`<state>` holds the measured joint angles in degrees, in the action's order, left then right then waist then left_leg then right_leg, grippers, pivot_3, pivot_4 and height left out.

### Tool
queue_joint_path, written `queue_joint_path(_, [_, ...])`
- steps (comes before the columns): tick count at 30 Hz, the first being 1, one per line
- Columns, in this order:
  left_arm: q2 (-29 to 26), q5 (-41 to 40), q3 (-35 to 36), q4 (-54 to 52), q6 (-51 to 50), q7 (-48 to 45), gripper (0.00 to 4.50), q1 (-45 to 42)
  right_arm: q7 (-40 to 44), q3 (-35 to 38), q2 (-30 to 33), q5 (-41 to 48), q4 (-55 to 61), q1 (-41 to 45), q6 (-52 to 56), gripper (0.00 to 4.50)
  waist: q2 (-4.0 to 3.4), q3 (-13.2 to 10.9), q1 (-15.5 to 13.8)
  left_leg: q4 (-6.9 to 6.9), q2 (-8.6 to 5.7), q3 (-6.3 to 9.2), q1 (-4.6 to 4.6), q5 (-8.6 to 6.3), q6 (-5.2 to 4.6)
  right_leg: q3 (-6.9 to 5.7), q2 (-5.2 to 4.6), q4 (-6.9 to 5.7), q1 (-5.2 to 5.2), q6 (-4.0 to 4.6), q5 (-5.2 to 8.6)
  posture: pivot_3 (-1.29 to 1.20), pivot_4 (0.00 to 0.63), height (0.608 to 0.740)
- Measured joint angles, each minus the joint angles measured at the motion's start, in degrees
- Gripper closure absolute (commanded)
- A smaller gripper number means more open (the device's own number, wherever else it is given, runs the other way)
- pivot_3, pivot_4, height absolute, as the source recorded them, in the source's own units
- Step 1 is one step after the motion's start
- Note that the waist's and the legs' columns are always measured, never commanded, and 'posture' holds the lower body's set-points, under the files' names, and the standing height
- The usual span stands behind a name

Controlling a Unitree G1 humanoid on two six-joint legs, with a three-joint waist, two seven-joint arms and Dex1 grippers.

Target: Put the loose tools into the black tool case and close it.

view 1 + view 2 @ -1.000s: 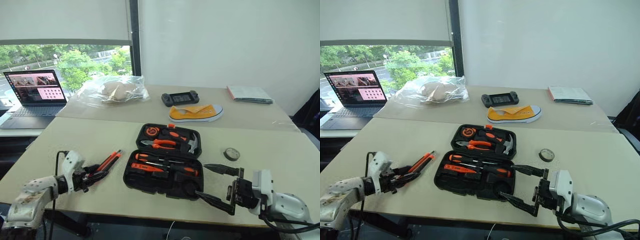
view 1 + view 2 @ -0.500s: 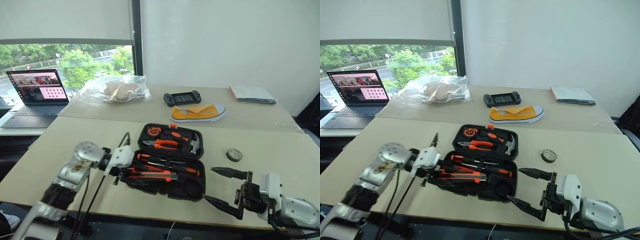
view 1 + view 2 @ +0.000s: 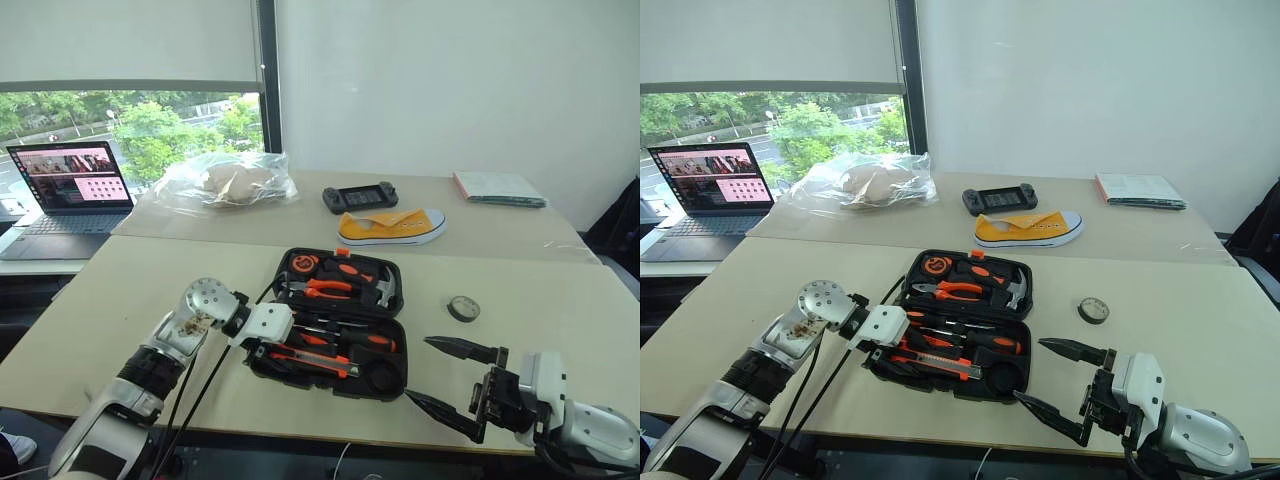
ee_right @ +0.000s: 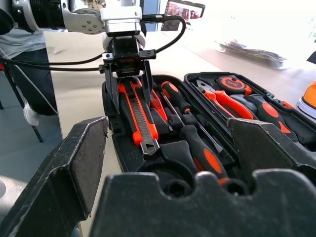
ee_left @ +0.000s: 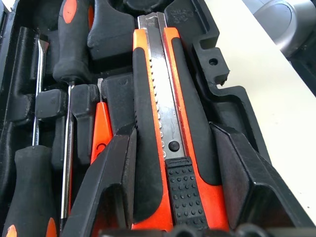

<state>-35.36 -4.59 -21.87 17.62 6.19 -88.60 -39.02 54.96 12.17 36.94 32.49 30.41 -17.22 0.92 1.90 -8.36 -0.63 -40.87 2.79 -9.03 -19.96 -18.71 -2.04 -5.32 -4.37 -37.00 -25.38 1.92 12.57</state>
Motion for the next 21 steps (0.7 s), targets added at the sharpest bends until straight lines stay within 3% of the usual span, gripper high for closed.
queue_joint_path(2, [-0.2,-0.1,0.1,-1.0,-1.7,-0.1,1.74,0.3,0.0,0.0,0.0,-0.2,0.0,0.0,-0.1,0.00,0.00,0.0,0.0,0.00,0.00,0.01,0.01,-0.02,-0.03,0.01,0.00,0.01,0.02,-0.02,0.01,0.00,0.150,0.740])
queue_joint_path(7, [2.3,-2.8,1.6,-3.1,-6.9,1.1,0.07,1.6,0.0,0.0,0.0,-0.7,-0.8,0.8,-0.3,0.00,0.00,0.0,-0.1,0.00,-0.02,0.03,-0.05,-0.06,-0.10,0.01,-0.04,0.08,0.03,0.00,0.00,0.00,0.150,0.740])
queue_joint_path(11, [3.7,-7.6,4.1,-3.2,-9.3,0.7,0.07,1.3,0.1,0.0,0.0,-0.8,-1.8,1.8,-0.3,0.00,0.00,0.0,-0.1,-0.07,-0.04,0.07,-0.18,-0.08,-0.13,-0.03,-0.05,0.14,-0.01,0.16,-0.09,0.00,0.150,0.740])
queue_joint_path(15, [2.6,-9.3,7.6,-1.8,-7.4,-0.2,1.12,0.4,0.4,-0.1,0.0,-0.9,-2.6,2.4,-0.3,0.00,-0.01,0.0,0.0,-0.05,-0.05,0.08,-0.14,-0.07,-0.13,-0.02,-0.05,0.15,0.02,0.15,-0.09,0.00,0.150,0.740])
queue_joint_path(20, [1.5,-9.1,7.5,-1.3,-4.0,-2.4,3.06,3.6,0.1,-0.4,-0.7,-1.9,-2.9,2.4,-0.3,0.00,0.00,0.0,0.0,-0.07,-0.05,0.08,-0.17,-0.07,-0.12,-0.03,-0.06,0.15,0.01,0.15,-0.09,0.00,0.150,0.740])
queue_joint_path(21, [1.6,-8.9,7.4,-1.2,-3.1,-2.3,3.28,4.2,0.0,-0.5,-1.0,-2.0,-2.9,2.4,-0.3,0.00,0.00,0.0,-0.1,-0.08,-0.06,0.08,-0.17,-0.07,-0.12,-0.03,-0.07,0.15,0.02,0.14,-0.09,0.00,0.150,0.740])
